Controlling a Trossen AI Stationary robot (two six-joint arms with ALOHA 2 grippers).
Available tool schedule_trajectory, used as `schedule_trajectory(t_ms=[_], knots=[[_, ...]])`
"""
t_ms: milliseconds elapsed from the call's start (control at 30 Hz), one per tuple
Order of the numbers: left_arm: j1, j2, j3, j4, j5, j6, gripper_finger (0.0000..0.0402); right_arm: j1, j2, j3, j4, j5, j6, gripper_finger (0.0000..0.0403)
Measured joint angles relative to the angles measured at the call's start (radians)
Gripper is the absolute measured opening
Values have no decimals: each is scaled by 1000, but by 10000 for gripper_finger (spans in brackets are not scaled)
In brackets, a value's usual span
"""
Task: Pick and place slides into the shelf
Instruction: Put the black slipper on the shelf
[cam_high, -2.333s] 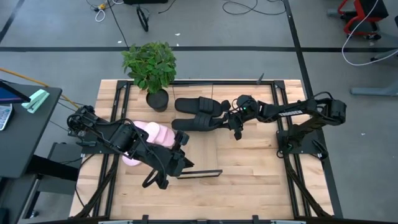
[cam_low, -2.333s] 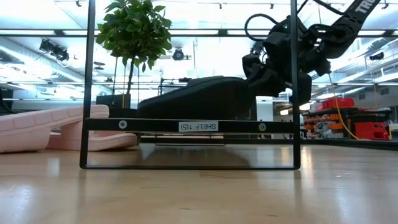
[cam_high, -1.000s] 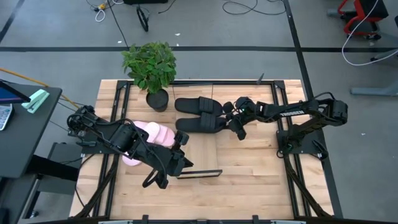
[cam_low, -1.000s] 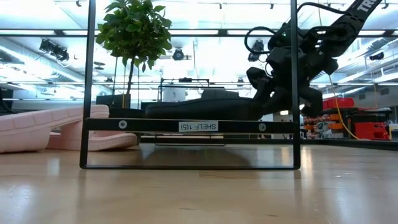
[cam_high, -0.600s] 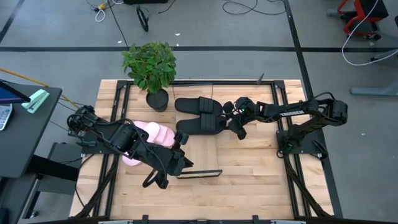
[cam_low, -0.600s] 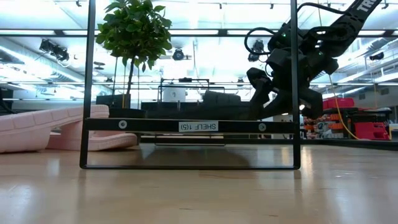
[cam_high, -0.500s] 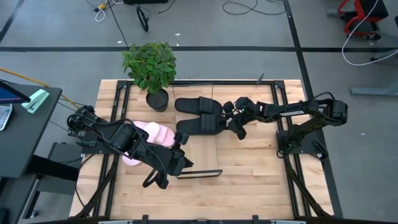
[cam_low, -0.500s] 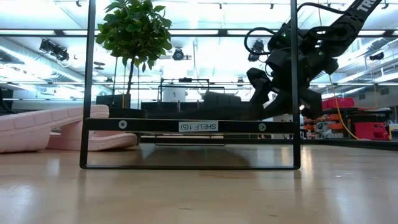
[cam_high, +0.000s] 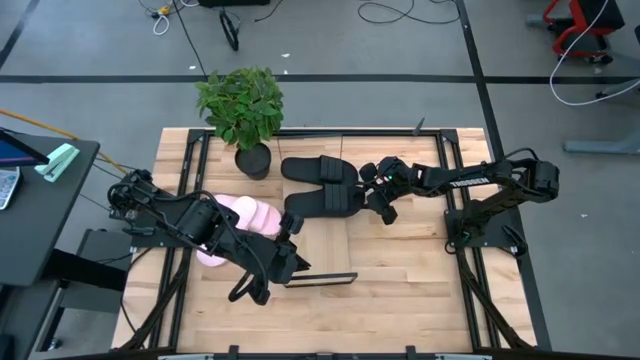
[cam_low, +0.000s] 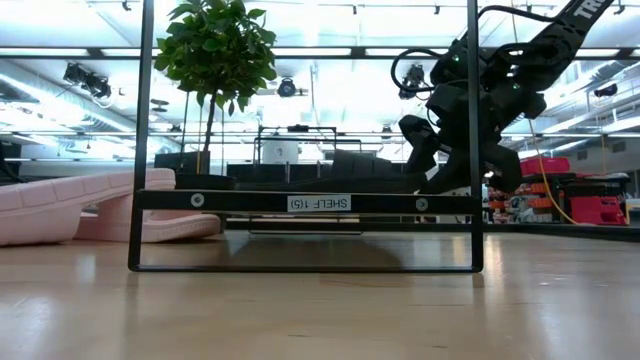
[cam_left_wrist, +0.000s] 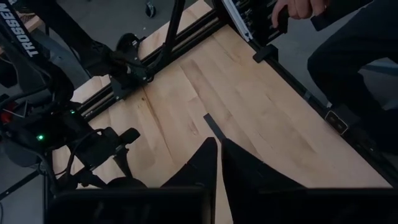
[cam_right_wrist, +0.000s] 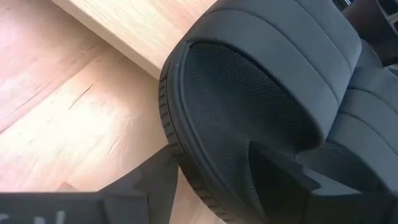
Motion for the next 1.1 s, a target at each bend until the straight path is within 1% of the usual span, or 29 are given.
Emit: schedule_trajectory(t_ms=[300,500,700,833,1100], knots=[[0,0,0,1,0,1,30,0,0,11,-1,-5,2,200],[0,0,0,1,0,0,23,0,0,32,-26,-39,32,200],[0,0,0,0,1,0,31,0,0,40,-55,-40,71,206],[0,0,0,1,1,0,37,0,0,40,-59,-40,85,220],[0,0,0,1,1,-19,39,0,0,40,-60,-40,89,276]])
